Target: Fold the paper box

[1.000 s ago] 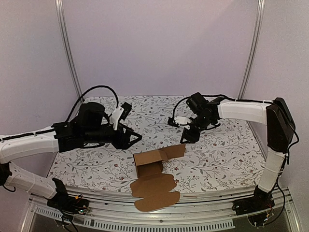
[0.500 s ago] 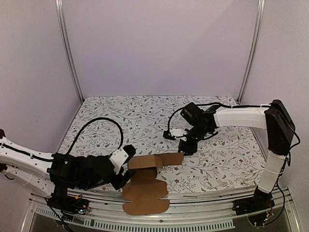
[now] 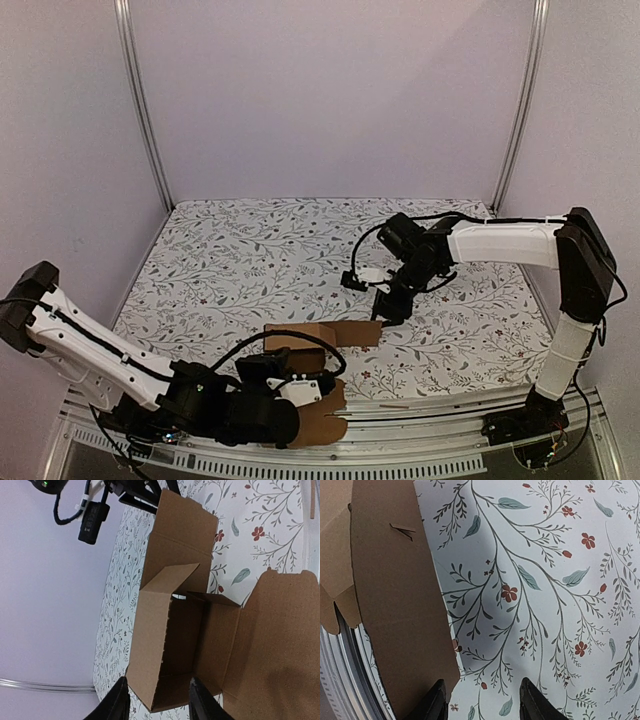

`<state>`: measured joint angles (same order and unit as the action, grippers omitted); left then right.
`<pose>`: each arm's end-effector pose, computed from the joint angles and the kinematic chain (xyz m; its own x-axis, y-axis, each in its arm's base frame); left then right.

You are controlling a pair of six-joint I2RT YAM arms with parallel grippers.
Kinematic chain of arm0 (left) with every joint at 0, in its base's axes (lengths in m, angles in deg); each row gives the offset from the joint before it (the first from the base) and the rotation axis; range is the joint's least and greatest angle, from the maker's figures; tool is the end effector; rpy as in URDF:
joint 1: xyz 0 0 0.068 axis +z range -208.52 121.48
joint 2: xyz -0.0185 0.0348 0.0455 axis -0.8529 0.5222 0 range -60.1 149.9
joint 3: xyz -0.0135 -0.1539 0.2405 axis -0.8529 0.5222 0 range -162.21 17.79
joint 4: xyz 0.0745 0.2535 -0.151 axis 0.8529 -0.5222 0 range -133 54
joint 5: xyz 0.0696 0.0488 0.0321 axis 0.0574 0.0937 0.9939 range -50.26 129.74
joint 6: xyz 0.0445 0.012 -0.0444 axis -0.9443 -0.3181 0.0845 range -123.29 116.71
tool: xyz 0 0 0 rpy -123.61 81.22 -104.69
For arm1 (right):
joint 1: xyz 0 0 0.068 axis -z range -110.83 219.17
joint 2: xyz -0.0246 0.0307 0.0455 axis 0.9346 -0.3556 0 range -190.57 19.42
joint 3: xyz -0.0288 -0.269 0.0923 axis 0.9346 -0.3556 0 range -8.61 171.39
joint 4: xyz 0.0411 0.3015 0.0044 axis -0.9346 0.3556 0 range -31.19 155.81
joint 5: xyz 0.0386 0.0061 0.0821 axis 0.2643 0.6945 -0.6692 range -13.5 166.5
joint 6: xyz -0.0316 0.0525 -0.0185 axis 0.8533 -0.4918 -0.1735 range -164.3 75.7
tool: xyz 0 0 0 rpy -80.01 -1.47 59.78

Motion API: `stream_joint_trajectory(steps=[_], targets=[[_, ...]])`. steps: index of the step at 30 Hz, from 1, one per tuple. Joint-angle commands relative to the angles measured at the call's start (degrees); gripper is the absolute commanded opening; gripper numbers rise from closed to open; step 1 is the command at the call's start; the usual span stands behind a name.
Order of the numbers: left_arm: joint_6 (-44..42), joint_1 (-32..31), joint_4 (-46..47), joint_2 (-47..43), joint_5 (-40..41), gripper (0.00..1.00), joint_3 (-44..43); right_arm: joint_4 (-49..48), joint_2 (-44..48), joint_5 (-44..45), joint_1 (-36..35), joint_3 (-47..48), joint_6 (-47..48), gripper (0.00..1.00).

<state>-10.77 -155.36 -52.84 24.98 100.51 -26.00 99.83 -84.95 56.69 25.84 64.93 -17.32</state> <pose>0.0066 -0.3088 0.1601 0.1706 0.8880 -0.4270 0.5220 0.2861 0.8035 0.2841 0.2912 0.1703 -0.2883 -0.8587 -0.4236 -0.9573 0.2495 0.1458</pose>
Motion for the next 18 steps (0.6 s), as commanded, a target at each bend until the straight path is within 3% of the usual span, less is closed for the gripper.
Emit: stream_joint_trajectory(steps=[1,14,18], targets=[[-5.8,1.83,1.3,0.91,3.81,0.39,-0.74,1.39,1.37,-2.34,0.08,-0.15,-1.14,0.48],[-11.88,7.89,8.3,4.96,-1.13,0.37,1.13,2.16,0.45,-5.18,0.09,0.03,-1.49,0.48],[-15.87,9.62,13.94,7.05,0.01,0.25,1.49,2.46,-0.16,-6.16,0.01,0.07,-1.24,0.49]])
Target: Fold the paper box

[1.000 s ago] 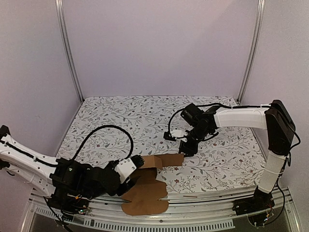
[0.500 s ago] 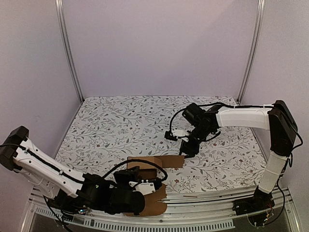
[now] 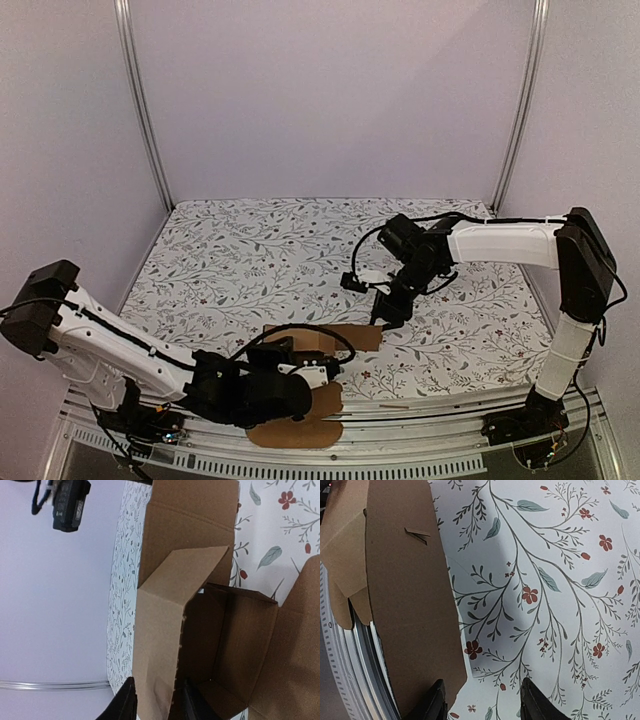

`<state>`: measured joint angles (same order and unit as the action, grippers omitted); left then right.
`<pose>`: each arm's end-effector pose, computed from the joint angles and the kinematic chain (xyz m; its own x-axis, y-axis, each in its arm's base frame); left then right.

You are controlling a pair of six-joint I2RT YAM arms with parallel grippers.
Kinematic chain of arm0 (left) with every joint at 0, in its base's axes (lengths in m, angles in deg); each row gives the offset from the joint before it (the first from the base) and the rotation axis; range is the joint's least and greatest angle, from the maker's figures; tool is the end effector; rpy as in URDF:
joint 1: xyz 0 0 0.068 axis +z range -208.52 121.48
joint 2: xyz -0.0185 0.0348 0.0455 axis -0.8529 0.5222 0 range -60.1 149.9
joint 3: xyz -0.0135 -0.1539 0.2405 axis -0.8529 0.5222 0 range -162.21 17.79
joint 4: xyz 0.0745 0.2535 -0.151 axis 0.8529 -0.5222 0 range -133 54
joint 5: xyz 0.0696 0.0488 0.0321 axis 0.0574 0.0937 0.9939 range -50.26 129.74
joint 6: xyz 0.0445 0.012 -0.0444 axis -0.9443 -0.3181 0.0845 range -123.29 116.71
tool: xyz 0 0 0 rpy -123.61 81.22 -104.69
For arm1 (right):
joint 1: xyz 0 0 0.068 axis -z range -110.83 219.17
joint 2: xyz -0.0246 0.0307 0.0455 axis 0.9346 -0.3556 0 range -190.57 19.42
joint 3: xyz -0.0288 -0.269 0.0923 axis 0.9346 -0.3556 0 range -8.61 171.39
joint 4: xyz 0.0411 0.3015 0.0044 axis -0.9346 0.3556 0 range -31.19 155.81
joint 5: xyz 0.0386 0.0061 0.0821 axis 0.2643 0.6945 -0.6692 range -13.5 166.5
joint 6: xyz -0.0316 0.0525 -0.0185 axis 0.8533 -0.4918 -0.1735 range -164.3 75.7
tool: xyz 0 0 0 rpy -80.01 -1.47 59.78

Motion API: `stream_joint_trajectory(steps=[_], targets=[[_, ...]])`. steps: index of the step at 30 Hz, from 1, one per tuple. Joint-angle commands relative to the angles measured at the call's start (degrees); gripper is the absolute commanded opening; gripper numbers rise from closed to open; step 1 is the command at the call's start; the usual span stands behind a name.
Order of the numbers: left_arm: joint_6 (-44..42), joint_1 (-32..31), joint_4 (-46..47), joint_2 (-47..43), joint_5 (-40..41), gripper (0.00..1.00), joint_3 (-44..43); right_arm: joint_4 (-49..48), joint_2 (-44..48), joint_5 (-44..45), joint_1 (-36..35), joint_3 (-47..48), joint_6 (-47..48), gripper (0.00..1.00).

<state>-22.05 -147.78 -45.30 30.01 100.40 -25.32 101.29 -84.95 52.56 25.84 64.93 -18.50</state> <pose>0.0474 -0.3164 0.1379 0.1454 0.9453 -0.2921 0.4615 0.1964 0.8652 0.2794 0.2913 0.1706 -0.3175 -0.8464 -0.4276 -0.9442 0.2405 0.2250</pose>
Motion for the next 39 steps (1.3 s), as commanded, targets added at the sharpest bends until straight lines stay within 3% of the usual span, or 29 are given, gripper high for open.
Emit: stream_joint_trajectory(steps=[1,11,21,30,39], targets=[[-5.22,2.42,7.74,2.65,0.48,0.22,0.77,1.21,-0.33,-2.45,0.05,0.2,0.03,0.49],[-8.58,4.7,18.88,4.73,2.01,0.0,2.28,3.79,-1.89,-9.99,-0.85,1.69,0.89,0.5],[-11.03,6.94,23.73,4.52,2.17,0.0,2.86,7.59,-3.84,-15.86,-1.58,4.67,-0.92,0.51],[-6.1,7.57,22.05,2.65,-0.89,0.0,2.95,7.98,-4.77,-20.08,-1.58,7.68,-1.45,0.54],[-2.73,8.99,22.35,2.45,-2.34,0.0,2.31,7.68,-6.36,-24.21,-2.59,9.63,1.29,0.47]])
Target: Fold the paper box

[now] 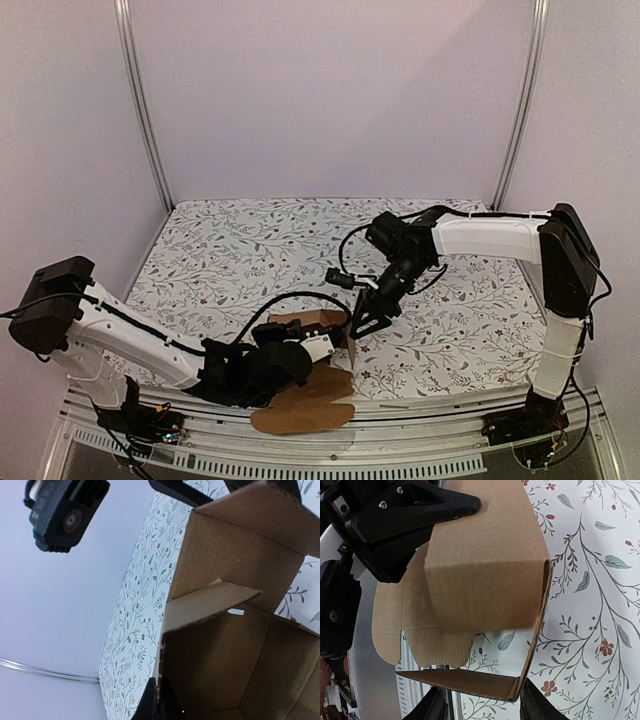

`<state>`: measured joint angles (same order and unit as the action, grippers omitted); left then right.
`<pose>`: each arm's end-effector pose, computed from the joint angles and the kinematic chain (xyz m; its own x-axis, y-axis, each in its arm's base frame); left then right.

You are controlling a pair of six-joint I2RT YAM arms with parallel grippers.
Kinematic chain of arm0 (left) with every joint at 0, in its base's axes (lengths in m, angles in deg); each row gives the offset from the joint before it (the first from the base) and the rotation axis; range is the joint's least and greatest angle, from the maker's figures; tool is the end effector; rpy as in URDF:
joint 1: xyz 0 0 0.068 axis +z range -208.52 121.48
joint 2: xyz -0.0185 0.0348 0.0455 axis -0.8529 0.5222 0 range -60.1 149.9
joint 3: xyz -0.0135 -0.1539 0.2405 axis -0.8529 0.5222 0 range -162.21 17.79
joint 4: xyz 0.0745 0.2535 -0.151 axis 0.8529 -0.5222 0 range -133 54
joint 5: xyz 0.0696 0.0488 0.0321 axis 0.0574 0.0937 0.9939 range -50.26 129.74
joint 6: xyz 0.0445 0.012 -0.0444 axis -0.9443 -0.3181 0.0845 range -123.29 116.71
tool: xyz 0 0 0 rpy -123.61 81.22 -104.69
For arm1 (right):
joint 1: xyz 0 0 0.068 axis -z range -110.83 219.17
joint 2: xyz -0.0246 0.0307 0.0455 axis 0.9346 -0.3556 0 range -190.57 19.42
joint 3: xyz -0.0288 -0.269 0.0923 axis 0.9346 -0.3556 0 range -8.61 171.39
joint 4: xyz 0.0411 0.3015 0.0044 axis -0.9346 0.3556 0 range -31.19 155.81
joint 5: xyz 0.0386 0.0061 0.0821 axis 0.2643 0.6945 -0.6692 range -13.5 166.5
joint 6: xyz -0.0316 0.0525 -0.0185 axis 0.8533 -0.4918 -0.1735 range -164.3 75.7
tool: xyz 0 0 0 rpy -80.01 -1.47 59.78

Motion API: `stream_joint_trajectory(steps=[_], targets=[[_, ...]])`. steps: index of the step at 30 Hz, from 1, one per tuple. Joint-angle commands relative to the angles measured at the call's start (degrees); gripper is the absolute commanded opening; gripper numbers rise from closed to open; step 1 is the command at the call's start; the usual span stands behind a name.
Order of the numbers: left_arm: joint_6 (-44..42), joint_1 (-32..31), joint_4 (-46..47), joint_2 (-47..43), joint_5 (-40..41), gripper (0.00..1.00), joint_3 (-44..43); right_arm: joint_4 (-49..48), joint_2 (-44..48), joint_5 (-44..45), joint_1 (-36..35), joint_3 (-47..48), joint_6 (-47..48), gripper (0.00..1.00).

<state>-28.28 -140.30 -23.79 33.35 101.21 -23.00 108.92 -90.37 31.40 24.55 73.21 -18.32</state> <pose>0.0911 -0.3251 0.1327 0.0752 0.8904 -0.4489 0.3810 0.3904 0.8381 0.2749 0.3207 0.1847 -0.3633 -0.7929 -0.4892 -0.8443 0.0582 0.5326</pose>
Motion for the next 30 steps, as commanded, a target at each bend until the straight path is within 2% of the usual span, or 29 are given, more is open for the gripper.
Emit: stream_joint_trajectory(steps=[1,9,16,25,30], targets=[[3.85,1.68,0.83,-0.9,-3.57,0.0,-0.29,-0.14,-0.99,-3.13,-1.46,1.51,1.01,0.46],[5.02,2.08,1.15,0.24,-4.26,0.0,-1.21,-3.52,0.03,-4.25,-2.51,1.0,-1.39,0.44],[8.56,2.46,2.02,-1.27,-4.98,0.0,-0.55,-14.25,1.03,1.1,-2.92,-1.57,-9.99,0.47],[11.3,2.73,2.15,-3.01,-6.12,0.0,-0.31,-19.49,1.64,9.12,-3.5,-2.76,-15.41,0.49],[13.39,2.99,0.62,-0.88,-5.08,0.0,-2.49,-20.99,2.49,13.2,-4.69,-3.23,-17.75,0.5]])
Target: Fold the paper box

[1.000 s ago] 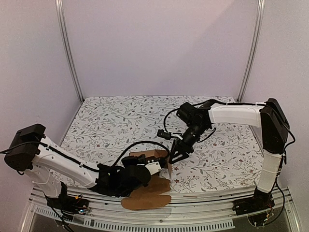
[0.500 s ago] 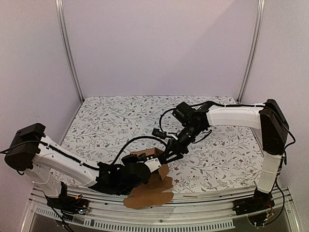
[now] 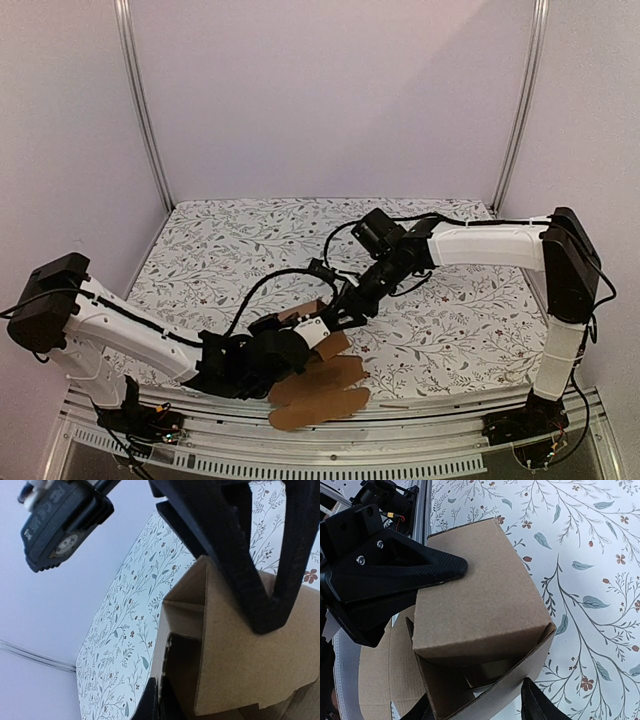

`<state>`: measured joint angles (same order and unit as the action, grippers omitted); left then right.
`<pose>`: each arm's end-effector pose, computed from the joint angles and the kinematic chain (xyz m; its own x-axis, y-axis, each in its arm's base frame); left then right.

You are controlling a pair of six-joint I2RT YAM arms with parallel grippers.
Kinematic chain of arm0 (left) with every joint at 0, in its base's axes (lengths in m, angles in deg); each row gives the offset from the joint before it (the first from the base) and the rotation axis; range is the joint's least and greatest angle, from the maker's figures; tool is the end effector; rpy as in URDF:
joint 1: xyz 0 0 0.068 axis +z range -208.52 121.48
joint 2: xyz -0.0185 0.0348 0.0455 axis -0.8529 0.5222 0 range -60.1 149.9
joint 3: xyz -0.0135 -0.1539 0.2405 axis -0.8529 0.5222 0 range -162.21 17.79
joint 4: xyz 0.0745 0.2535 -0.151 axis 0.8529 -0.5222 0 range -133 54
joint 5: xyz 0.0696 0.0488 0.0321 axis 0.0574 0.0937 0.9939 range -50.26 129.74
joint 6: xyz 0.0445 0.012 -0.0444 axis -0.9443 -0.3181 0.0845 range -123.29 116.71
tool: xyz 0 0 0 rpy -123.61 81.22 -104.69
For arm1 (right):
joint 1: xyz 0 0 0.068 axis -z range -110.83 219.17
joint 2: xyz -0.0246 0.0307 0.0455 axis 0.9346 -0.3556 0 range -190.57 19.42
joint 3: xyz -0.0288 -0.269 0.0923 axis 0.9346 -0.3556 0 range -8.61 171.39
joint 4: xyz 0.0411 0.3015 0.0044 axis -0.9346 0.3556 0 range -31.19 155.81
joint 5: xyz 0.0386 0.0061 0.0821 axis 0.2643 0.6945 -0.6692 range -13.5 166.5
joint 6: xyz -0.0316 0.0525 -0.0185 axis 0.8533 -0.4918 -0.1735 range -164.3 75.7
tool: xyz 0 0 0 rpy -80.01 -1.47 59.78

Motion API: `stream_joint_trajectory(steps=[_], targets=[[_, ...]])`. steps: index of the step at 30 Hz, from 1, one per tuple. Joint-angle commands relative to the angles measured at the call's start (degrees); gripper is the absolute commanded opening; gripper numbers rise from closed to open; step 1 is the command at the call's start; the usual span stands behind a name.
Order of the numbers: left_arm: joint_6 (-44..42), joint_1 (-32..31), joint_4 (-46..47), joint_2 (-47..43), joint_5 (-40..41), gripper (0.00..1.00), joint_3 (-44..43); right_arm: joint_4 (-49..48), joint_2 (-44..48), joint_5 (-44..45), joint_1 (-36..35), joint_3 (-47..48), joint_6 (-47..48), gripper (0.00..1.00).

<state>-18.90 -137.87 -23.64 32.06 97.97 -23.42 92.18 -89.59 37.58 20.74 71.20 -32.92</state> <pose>0.1040 -0.3246 0.1407 -0.0048 0.7923 -0.6101 0.4111 0.5577 0.7211 0.2719 0.3535 0.1866 -0.4247 -0.7102 -0.5615 -0.8750 0.1628 0.4558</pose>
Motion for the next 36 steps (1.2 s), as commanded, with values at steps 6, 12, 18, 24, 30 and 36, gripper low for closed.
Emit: stream_joint_trajectory(steps=[6,12,18,24,30,36], targets=[[10.08,0.68,-3.68,3.95,0.24,0.0,-6.22,-5.09,2.92,9.14,-2.92,-1.61,-4.35,0.53],[14.72,0.62,-4.0,4.71,-0.11,0.0,-7.47,-10.21,3.63,15.63,-3.03,-3.9,-8.67,0.52],[20.21,1.02,-5.95,5.71,0.64,0.0,-9.01,-13.55,7.46,21.08,-3.93,-6.28,-10.98,0.53],[24.07,2.08,-10.51,8.4,1.51,0.0,-12.53,-12.49,8.5,22.84,-4.63,-6.12,-10.56,0.56],[25.84,2.54,-11.33,7.52,2.05,0.0,-11.89,-10.2,8.65,15.26,-4.49,-5.92,-5.84,0.58],[26.33,2.71,-11.44,5.14,1.35,0.02,-9.61,-7.88,10.12,7.71,-2.04,-6.25,1.26,0.58]])
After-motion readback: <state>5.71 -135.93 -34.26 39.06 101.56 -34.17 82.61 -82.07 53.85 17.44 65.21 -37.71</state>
